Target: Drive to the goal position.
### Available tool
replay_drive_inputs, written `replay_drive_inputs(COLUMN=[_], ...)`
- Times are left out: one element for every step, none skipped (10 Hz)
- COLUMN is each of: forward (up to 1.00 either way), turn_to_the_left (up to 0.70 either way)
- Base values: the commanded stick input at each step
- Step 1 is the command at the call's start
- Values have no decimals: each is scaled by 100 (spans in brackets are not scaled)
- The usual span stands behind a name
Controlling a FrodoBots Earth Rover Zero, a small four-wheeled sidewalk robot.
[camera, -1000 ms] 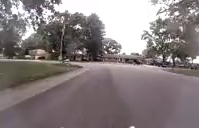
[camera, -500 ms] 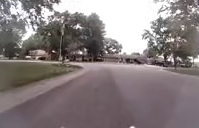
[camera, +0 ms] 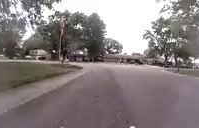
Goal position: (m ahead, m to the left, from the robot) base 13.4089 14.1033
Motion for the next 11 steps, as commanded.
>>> replay_drive_inputs(forward=[70,70,70,70,70,70,70,70,70,70,70], turn_to_the_left=[0,0,0,0,0,0,0,0,0,0,0])
